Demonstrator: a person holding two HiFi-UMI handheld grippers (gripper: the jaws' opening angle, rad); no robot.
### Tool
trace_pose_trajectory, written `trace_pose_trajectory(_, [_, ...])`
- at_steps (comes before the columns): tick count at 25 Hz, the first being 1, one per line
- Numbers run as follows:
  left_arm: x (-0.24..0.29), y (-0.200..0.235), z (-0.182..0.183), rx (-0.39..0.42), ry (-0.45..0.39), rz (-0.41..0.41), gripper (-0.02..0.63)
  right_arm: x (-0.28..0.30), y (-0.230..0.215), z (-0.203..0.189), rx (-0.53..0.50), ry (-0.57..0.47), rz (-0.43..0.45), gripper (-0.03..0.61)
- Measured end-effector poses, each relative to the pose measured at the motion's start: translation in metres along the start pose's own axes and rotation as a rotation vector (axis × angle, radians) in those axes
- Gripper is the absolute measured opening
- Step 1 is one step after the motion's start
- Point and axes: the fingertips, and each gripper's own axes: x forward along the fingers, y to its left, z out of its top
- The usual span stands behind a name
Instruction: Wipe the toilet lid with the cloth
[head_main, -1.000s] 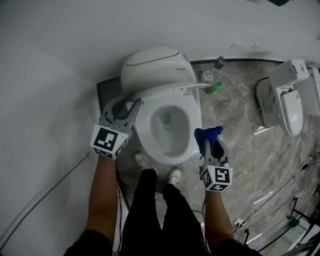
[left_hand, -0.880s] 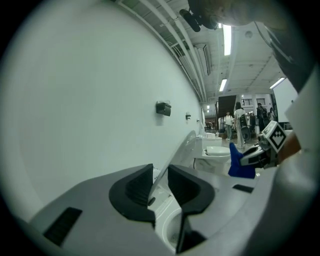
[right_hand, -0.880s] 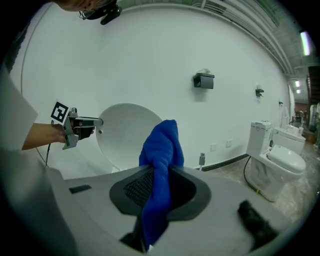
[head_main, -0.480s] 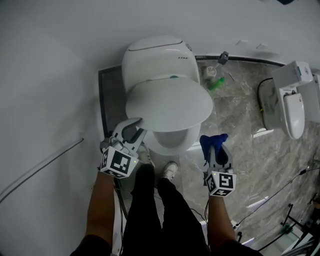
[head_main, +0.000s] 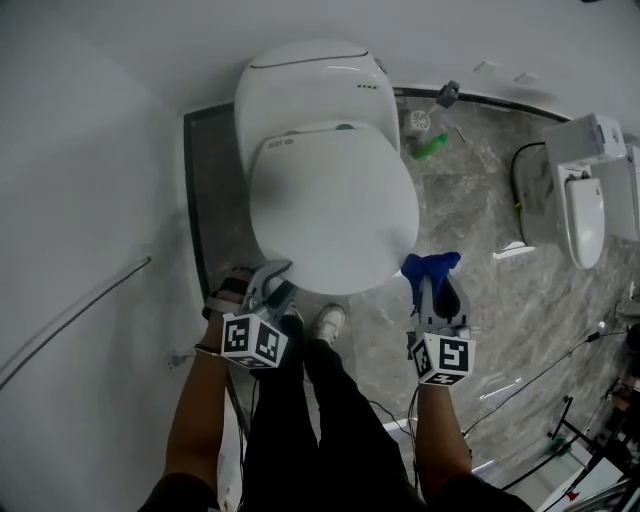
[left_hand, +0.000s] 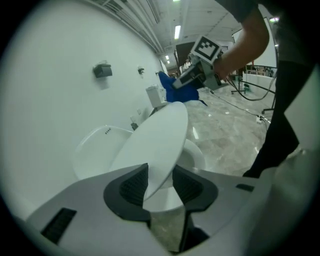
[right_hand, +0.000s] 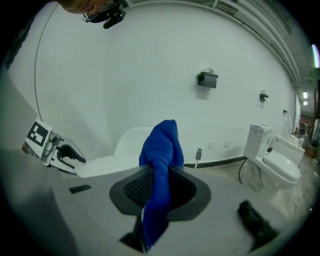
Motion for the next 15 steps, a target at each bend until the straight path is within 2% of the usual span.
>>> trace_pose_trajectory(6, [0.040,-0.062,-0.036,0.067,0.135,-0.120,0.170,0.005,0.014,-0.005,0.020,0.004,0.035,0.067])
trace_pose_trajectory(11, [0.065,-0.084,-0.061,0.092,0.211,-0.139,0.176,0.007,0.003,-0.005,0.117,-0.005,0.002,0.067])
trace_pose_trajectory(15, [0.085,-0.101,-0.077,0.061,0.273,-0.146,0.186,0.006,0.000,-0.012,0.122,0.002,0.001,0.067])
